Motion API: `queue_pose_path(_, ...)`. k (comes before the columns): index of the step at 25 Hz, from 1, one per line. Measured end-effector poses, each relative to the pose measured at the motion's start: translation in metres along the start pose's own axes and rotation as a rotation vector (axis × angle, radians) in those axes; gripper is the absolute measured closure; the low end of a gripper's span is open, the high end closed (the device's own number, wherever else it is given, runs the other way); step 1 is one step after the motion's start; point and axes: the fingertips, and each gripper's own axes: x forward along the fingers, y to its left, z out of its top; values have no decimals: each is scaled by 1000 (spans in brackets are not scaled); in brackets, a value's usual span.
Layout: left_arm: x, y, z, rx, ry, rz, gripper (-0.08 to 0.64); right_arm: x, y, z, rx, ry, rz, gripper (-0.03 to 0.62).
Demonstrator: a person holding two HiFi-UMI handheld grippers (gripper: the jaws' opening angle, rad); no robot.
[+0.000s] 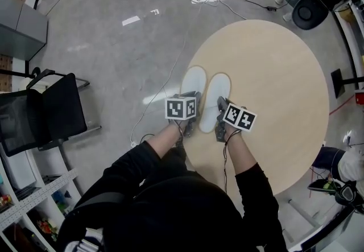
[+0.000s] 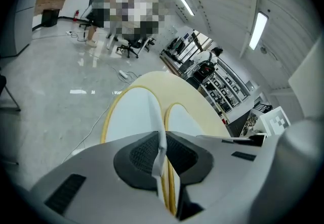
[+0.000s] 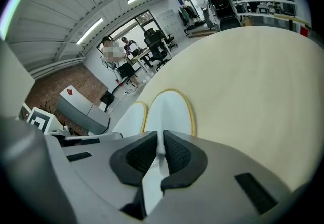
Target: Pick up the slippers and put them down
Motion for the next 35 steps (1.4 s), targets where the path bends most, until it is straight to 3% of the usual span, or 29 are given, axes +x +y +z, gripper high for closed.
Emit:
queue_pose_path(2, -1, 1, 2, 11, -9, -3, 526, 2, 1, 0, -34, 5, -8, 545)
queue_pose_path(3, -2, 2, 3, 24, -18, -2, 523, 3, 2, 0, -57, 7, -17, 458)
queue_pose_path(4, -4, 3, 4, 41, -27, 1, 500, 2, 4, 0, -79, 8, -23, 414)
queue_pose_path(7, -12, 6, 9, 80, -48, 12, 407, -4, 13, 0, -120, -8, -27, 414)
queue_pose_path(14, -68, -10, 24, 6, -169, -29, 402, -49, 42, 12, -117, -105, 18, 416)
queue_pose_path(19, -109, -35, 20, -2, -197, -113, 403, -80, 78, 19, -115, -169, 86, 417)
queue_pose_path(21, -123, -51, 14, 36, -193, -156, 403, -93, 91, 17, -115, -192, 109, 433)
queue_pose_path(25, -145, -108, -5, 207, -182, -269, 403, -127, 102, 3, -114, -230, 126, 499)
queue_pose_path(29, -147, -161, -37, 271, -128, -389, 403, -161, 92, -17, -71, -244, 161, 566)
queue_pose_path(35, -170, -219, -61, 385, -147, -450, 403, -237, 71, -25, -22, -342, 191, 577)
